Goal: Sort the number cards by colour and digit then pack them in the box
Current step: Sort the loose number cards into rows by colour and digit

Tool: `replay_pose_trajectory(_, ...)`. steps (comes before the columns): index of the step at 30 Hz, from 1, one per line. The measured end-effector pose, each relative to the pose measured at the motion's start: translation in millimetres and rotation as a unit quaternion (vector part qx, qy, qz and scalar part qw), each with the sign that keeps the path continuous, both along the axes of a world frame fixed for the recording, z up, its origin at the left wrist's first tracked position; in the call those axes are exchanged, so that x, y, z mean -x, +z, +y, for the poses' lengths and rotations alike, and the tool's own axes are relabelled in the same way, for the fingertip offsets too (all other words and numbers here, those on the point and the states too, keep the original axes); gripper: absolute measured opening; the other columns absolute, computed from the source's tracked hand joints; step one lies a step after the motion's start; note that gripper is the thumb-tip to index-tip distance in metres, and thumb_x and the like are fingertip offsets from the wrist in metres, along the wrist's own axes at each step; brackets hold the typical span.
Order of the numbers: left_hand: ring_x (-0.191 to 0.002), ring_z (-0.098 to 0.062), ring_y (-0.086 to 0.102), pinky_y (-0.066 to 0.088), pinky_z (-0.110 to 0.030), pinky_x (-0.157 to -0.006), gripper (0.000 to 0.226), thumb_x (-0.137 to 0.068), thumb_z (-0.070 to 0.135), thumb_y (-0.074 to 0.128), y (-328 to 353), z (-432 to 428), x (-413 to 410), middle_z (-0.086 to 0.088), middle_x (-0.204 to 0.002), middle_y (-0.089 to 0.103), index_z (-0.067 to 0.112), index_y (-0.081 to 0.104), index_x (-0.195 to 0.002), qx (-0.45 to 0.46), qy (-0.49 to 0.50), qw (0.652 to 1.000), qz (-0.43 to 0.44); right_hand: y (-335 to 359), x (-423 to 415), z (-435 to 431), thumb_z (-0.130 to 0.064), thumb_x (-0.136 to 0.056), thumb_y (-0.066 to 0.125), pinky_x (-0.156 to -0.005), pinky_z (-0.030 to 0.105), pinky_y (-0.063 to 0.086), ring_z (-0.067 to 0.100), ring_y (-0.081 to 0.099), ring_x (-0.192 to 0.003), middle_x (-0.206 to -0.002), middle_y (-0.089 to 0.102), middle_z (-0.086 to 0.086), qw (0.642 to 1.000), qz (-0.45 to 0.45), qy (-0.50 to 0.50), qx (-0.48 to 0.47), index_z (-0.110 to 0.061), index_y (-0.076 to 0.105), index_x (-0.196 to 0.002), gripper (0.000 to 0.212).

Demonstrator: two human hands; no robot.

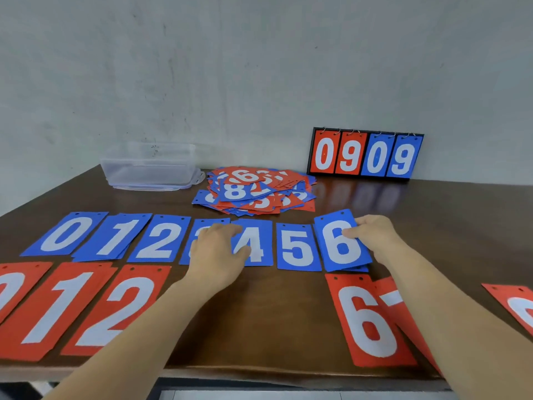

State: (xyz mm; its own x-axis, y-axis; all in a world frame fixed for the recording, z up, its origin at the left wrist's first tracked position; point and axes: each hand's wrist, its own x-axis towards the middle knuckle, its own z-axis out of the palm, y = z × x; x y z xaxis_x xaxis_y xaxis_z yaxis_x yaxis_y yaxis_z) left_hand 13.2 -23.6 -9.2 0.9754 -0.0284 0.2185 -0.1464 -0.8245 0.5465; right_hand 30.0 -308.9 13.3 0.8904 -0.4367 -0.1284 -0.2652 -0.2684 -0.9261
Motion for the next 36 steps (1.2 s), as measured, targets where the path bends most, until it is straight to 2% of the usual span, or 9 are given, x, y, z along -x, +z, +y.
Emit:
replay_pose_trajectory(2, -0.129, -0.019, 0.046, 0.04, -0.041, -0.107, 0.049, -0.091, 0.033, 0.063, -1.5, -9.1, -1.3, 0.001, -0.137, 0.053, 0.023, 0.051, -0.137, 0.0, 0.01, 1.0, 0.005, -12.5, -10.6, -5.9, 0.002, -0.076, 0.074, -0.072, 0.044, 0.058, 0.032, 0.068, -0.075, -0.088, 0.071, 0.018, 0.997, 0.013, 0.003, 0.075, -0.004, 0.063, -0.078, 0.013)
replay_pose_trajectory(5, -0.127, -0.019, 0.047, 0.043, -0.042, -0.105, 0.049, -0.09, 0.034, 0.063, -3.2, -20.4, -4.3, 0.002, -0.136, 0.054, 0.024, 0.051, -0.136, -0.009, 0.025, 1.0, 0.008, -17.9, -15.4, -5.7, -0.018, -0.075, 0.075, -0.05, 0.028, 0.042, 0.021, 0.055, -0.059, -0.068, 0.059, 0.006, 0.962, 0.055, 0.012, 0.266, -0.01, 0.056, -0.07, 0.022)
replay_pose_trajectory(7, -0.127, -0.019, 0.047, 0.043, -0.042, -0.105, 0.05, -0.09, 0.035, 0.064, -4.0, -26.8, -5.0, 0.002, -0.136, 0.054, 0.025, 0.051, -0.136, -0.016, 0.033, 0.999, 0.013, -14.3, -11.5, -2.6, -0.03, -0.075, 0.076, -0.047, 0.026, 0.032, 0.019, 0.056, -0.066, -0.075, 0.057, 0.0, 0.942, 0.08, 0.005, 0.326, -0.017, 0.052, -0.081, 0.028)
replay_pose_trajectory(10, -0.127, -0.019, 0.046, 0.043, -0.041, -0.105, 0.05, -0.09, 0.035, 0.063, -5.6, -35.3, -6.2, 0.001, -0.137, 0.052, 0.025, 0.05, -0.137, -0.03, 0.038, 0.999, 0.024, -9.4, -11.0, -2.4, -0.036, -0.073, 0.078, -0.049, 0.027, 0.034, 0.02, 0.059, -0.074, -0.081, 0.059, -0.001, 0.938, 0.094, 0.008, 0.332, -0.017, 0.052, -0.096, 0.04)
replay_pose_trajectory(17, -0.128, -0.02, 0.046, 0.042, -0.041, -0.105, 0.048, -0.09, 0.036, 0.062, 0.6, -40.1, -30.6, 0.001, -0.138, 0.052, 0.024, 0.052, -0.135, -0.044, 0.023, 0.998, 0.03, 7.5, -18.9, 12.0, -0.021, -0.084, 0.071, -0.072, 0.035, 0.053, 0.025, 0.066, -0.083, -0.103, 0.069, 0.011, 0.943, 0.058, 0.062, 0.323, -0.007, 0.068, -0.106, 0.027)
replay_pose_trajectory(29, -0.106, -0.022, 0.061, 0.05, -0.035, -0.094, 0.04, -0.091, 0.028, 0.064, 32.9, 24.4, -147.8, -0.007, -0.12, 0.064, 0.008, 0.06, -0.126, 0.097, 0.054, 0.992, 0.06, 23.2, -101.0, 59.5, -0.023, -0.085, 0.069, -0.082, 0.047, 0.057, 0.027, 0.067, -0.094, -0.094, 0.071, 0.015, 0.96, 0.002, 0.091, 0.266, -0.004, 0.07, -0.081, 0.02)
replay_pose_trajectory(32, -0.083, -0.023, 0.061, 0.048, -0.03, -0.076, 0.017, -0.09, 0.028, 0.064, 36.4, 32.6, -190.3, -0.01, -0.092, 0.065, 0.012, 0.066, -0.095, 0.119, 0.076, 0.989, 0.051, 20.9, -129.4, 63.5, -0.022, -0.086, 0.066, -0.084, 0.046, 0.056, 0.031, 0.065, -0.098, -0.101, 0.07, 0.016, 0.962, -0.001, 0.074, 0.264, -0.002, 0.07, -0.09, 0.021)
replay_pose_trajectory(34, -0.056, -0.015, 0.045, 0.038, -0.027, -0.056, 0.037, -0.088, 0.034, 0.066, 35.6, 30.6, -220.0, -0.003, -0.063, 0.049, 0.016, 0.046, -0.062, 0.115, 0.094, 0.988, 0.046, 18.0, -147.6, 66.3, -0.024, -0.087, 0.065, -0.084, 0.044, 0.055, 0.026, 0.064, -0.094, -0.1, 0.07, 0.009, 0.963, -0.007, 0.064, 0.26, -0.011, 0.071, -0.091, 0.015)
replay_pose_trajectory(36, -0.049, -0.014, 0.038, 0.033, -0.026, -0.05, 0.049, -0.086, 0.044, 0.065, 33.6, 23.1, -244.8, -0.001, -0.056, 0.041, 0.015, 0.035, -0.059, 0.099, 0.106, 0.987, 0.063, 13.0, -164.2, 68.4, -0.027, -0.088, 0.065, -0.082, 0.04, 0.055, 0.018, 0.063, -0.092, -0.101, 0.067, 0.0, 0.965, -0.01, 0.061, 0.254, -0.023, 0.066, -0.089, 0.004)
